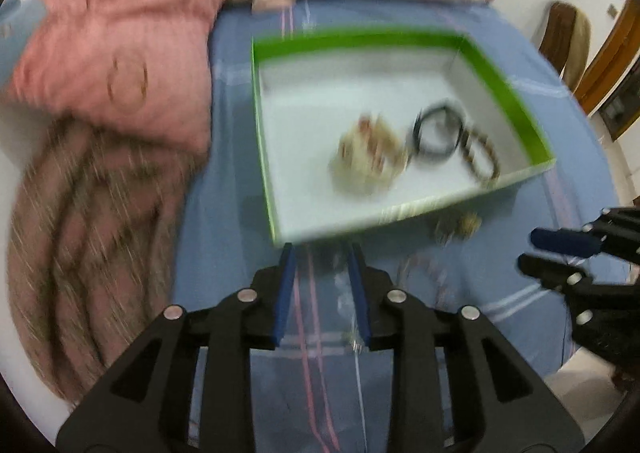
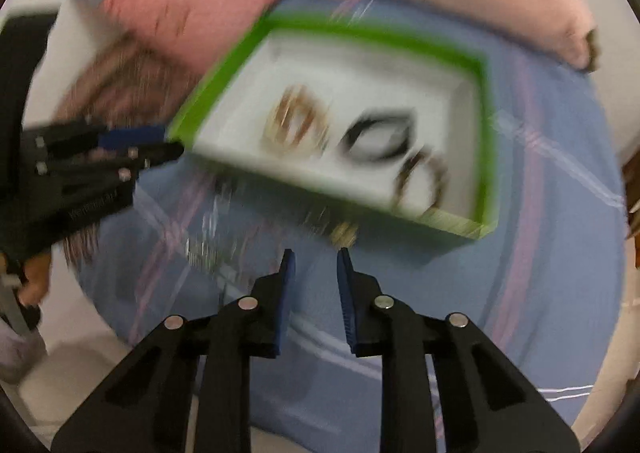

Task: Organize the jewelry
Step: 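Move both open tools out of the box to the remaining jewelry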

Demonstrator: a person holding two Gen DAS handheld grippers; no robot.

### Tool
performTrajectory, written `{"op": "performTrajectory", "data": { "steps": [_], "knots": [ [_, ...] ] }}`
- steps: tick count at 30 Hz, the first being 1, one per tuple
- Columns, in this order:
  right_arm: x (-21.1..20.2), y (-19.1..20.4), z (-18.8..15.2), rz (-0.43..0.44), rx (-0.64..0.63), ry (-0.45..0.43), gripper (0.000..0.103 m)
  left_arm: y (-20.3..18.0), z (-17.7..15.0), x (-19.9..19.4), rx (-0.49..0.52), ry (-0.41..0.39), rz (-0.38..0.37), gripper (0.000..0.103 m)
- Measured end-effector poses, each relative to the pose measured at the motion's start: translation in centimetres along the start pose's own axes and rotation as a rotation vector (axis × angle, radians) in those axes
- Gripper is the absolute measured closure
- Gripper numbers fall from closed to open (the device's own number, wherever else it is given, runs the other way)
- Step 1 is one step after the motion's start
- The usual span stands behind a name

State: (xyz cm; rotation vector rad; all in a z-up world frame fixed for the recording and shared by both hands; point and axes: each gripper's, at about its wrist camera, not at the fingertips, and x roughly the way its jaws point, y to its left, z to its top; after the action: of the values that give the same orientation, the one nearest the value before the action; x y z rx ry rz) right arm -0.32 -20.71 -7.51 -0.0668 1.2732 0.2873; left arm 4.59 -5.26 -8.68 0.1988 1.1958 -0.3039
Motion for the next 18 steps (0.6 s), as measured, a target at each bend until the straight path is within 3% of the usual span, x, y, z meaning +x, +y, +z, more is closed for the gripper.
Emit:
{"op": "performTrajectory", "data": {
  "steps": [5, 12, 18],
  "knots": [
    [5.1, 1.9, -1.4, 0.039, -0.043, 0.124, 0.08, 0.1, -2.3, 1.6, -0.024, 0.06, -0.02, 0.076],
    [6.4, 1.9, 1.1, -0.008, -0.037, 0.097, 0.08, -0.9, -5.0, 2.8, 0.013, 0.116, -0.041, 0.076],
    [8.6, 2.6, 2.4, -0.04, -0.055, 0.133, 0.078, -1.4, -5.4, 3.5, 0.013, 0.133, -0.054, 0.073]
  ]
}}
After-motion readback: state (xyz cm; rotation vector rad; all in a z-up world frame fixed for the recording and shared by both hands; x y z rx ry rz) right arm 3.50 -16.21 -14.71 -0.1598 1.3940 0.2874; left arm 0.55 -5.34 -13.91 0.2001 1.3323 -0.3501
